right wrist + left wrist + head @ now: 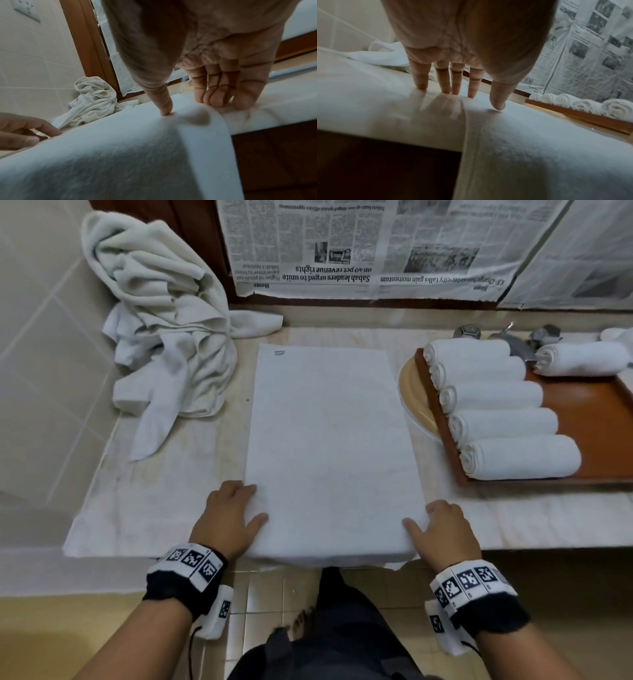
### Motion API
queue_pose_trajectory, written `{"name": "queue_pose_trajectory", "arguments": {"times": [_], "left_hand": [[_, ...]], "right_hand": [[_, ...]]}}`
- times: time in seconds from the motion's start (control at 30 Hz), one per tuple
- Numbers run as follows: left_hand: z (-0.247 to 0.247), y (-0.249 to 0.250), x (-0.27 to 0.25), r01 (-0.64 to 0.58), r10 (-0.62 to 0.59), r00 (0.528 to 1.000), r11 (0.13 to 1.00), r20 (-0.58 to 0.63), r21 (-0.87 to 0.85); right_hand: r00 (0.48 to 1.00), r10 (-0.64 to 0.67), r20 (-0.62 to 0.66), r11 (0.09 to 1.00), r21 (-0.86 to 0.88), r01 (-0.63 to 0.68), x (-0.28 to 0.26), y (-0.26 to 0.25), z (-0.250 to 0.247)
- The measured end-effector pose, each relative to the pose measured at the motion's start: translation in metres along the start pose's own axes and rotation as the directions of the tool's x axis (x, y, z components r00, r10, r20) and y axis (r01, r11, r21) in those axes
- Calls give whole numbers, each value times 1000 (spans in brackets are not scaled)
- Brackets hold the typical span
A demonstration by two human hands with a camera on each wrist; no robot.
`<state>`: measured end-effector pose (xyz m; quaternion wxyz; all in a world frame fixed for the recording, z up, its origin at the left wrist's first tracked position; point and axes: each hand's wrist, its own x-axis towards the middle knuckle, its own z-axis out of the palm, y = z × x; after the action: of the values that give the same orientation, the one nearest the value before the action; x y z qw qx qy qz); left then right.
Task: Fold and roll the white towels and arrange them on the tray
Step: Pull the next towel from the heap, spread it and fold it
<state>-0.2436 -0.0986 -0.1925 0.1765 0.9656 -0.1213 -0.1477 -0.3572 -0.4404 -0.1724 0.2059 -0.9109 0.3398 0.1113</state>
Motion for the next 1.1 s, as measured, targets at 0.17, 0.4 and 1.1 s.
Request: {"name": "queue_pose_trajectory", "arguments": {"times": [0.17,0.4,1.1], "left_hand": [[0,-2,-3,-15,12,999,998,41,60],[4,-16,-13,-41,43,996,999,83,-26],[-7,18,-14,342,-177,940,486,292,-804]], "right_hand": [[999,-22,36,998,56,20,3,-12,3],[987,52,153,881,458,-117,-8,-1,-5],[712,-561,422,811,110,575,-36,-131,12]]}}
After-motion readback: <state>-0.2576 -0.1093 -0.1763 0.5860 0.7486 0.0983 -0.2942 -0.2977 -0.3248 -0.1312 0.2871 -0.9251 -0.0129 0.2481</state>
